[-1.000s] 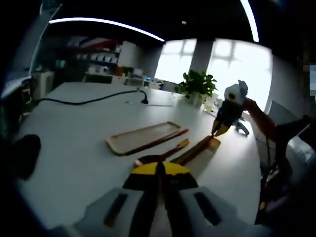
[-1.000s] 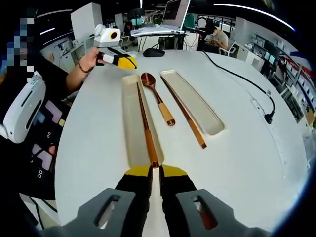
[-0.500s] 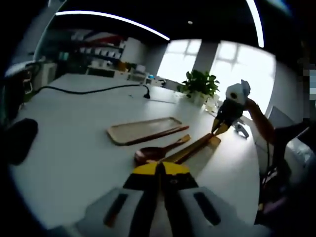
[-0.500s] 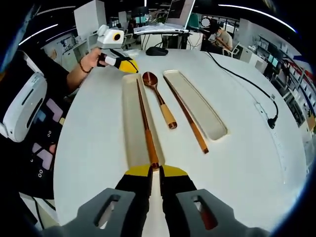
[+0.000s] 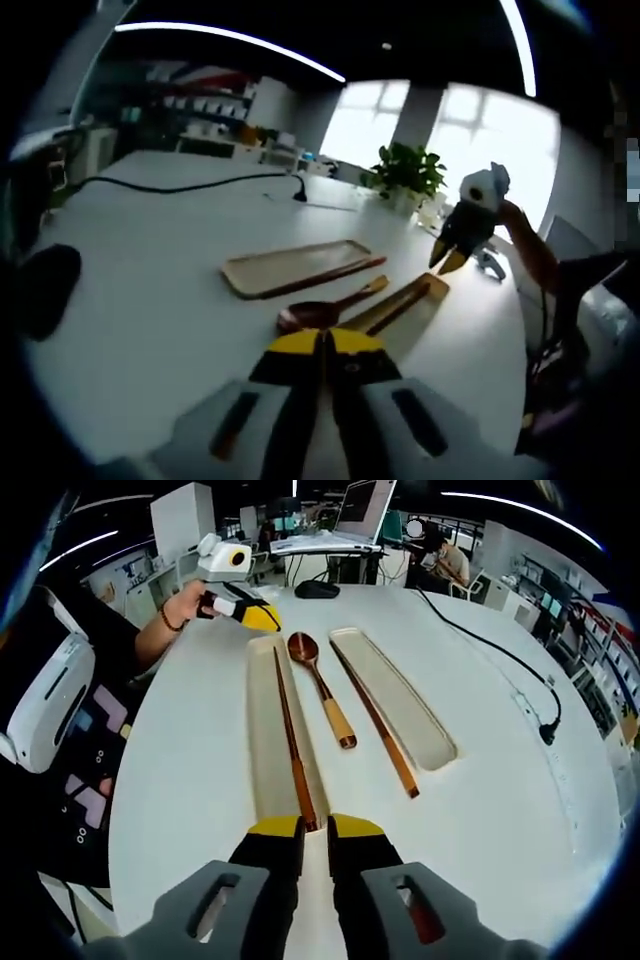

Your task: Arrange the utensils inside the cutlery case until each visible utensil rests in its matching compartment.

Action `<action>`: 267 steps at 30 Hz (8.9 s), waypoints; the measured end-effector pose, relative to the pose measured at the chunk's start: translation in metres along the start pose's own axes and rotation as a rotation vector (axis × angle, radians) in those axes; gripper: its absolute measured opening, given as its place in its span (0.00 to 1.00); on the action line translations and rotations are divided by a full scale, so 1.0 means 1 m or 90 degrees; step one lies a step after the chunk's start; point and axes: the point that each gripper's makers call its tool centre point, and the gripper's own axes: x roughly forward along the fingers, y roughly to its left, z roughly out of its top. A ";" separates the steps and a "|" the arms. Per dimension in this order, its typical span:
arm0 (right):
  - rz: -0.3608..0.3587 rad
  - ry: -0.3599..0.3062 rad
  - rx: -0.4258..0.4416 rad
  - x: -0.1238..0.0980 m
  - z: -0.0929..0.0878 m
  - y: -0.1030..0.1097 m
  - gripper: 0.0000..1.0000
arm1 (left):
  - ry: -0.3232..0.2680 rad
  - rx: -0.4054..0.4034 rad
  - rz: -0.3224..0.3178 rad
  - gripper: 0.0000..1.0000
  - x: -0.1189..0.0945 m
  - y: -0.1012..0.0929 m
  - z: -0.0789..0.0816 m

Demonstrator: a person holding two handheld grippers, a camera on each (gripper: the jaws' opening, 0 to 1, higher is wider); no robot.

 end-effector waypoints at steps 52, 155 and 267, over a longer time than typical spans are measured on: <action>-0.025 0.113 -0.038 0.050 0.019 -0.060 0.12 | 0.413 0.450 -0.099 0.05 0.096 0.001 0.001; -0.008 0.028 -0.119 0.017 0.027 -0.027 0.05 | 0.512 0.524 -0.157 0.02 0.063 -0.037 0.017; 0.026 -0.031 -0.084 0.015 0.051 0.012 0.10 | 0.478 0.425 -0.141 0.03 0.020 -0.032 -0.001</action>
